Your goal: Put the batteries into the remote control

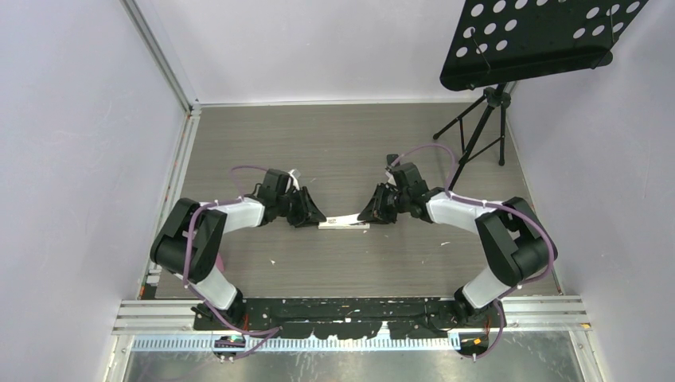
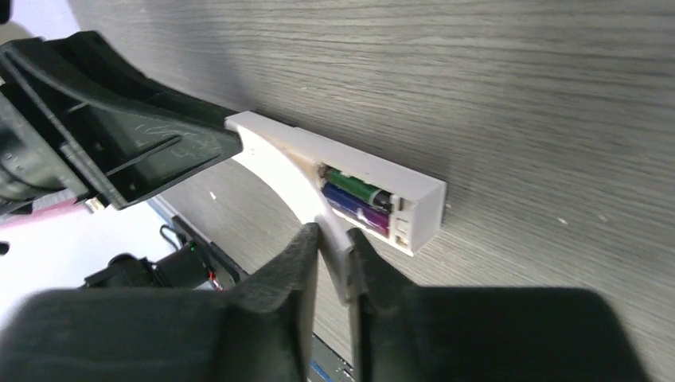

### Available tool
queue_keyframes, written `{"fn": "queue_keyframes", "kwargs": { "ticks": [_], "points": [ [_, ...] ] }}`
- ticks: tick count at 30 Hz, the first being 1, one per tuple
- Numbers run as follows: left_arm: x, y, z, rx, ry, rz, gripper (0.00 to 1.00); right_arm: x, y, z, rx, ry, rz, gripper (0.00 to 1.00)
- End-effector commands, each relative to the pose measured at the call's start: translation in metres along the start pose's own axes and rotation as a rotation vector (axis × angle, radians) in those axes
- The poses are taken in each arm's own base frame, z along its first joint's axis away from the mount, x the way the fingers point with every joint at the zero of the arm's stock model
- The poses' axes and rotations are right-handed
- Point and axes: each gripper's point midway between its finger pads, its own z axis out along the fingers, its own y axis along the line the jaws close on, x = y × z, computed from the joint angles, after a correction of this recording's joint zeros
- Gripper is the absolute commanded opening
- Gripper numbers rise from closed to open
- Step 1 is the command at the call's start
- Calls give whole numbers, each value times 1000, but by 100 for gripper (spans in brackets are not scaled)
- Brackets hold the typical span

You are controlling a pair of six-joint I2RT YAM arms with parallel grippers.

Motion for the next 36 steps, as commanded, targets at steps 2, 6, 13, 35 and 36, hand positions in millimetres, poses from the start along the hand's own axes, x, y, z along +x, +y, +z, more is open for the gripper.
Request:
{"fn": "queue_keyframes", "kwargs": {
  "ticks": [2, 6, 13, 35, 36],
  "points": [
    [55, 95, 3, -344, 132, -26, 31, 6, -25, -14, 122, -25, 13, 36],
    [56, 98, 3, -348, 123, -24, 32, 5, -24, -24, 126, -38, 22, 44],
    [56, 98, 3, -341, 119, -16, 33, 1, -16, -45, 101, -88, 5, 60],
    [54, 80, 4, -255, 111, -9, 26, -10, -58, -8, 244, -104, 11, 40],
    [54, 80, 3, -252, 110, -9, 25, -9, -60, -8, 256, -104, 8, 37]
  ]
}}
